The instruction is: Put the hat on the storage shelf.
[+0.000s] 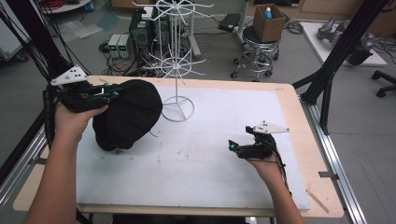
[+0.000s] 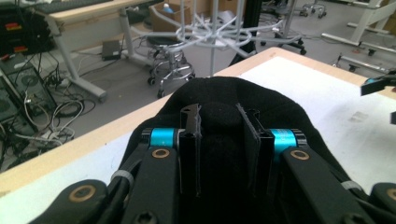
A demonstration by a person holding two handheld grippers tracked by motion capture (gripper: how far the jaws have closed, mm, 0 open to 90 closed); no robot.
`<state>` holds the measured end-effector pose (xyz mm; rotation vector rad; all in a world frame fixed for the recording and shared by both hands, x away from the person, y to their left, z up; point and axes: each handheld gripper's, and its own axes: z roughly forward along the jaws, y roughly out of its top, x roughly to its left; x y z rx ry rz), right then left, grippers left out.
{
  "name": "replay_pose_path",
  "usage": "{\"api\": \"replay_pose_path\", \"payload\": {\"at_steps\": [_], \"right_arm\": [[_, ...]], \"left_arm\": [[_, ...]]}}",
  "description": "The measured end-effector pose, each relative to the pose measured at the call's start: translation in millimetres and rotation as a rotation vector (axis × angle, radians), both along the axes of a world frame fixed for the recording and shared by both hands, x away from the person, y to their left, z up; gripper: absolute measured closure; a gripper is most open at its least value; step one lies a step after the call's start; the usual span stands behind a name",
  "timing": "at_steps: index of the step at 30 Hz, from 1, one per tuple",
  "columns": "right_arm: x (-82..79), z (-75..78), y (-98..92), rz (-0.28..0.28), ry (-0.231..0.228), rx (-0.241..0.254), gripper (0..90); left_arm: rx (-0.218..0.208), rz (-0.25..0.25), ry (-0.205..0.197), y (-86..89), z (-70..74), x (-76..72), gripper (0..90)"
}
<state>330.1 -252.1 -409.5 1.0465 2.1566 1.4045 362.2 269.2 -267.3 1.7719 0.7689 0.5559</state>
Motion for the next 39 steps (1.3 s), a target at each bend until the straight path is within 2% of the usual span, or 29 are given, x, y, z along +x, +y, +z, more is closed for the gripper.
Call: {"api": "replay_pose_path", "payload": {"at_steps": [11, 15, 23, 32, 39], "right_arm": [[-0.2, 0.2, -0.3, -0.003, 0.006, 0.003, 5.2], [-0.1, 0.1, -0.3, -0.003, 0.003, 0.002, 5.2], [-0.5, -0.1, 1.3, 0.0, 0.008, 0.001, 5.2], [-0.5, -0.4, 1.9, 0.001, 0.01, 0.0, 5.2], [0.0, -0.7, 1.0, 0.001, 0.012, 0.001, 5.2]], "left_arm": [[-0.048, -0.047, -0.036, 7.6, 25.4, -11.6, 71.6], [-0.034, -0.056, -0.054, 9.7, 34.0, -16.0, 71.6], [-0.047, -0.084, -0.082, 13.0, 49.5, -23.7, 71.6], [-0.082, -0.123, -0.088, 11.5, 59.2, -22.2, 71.5], [-0.09, -0.146, -0.093, 9.2, 66.5, -19.3, 71.5]]}}
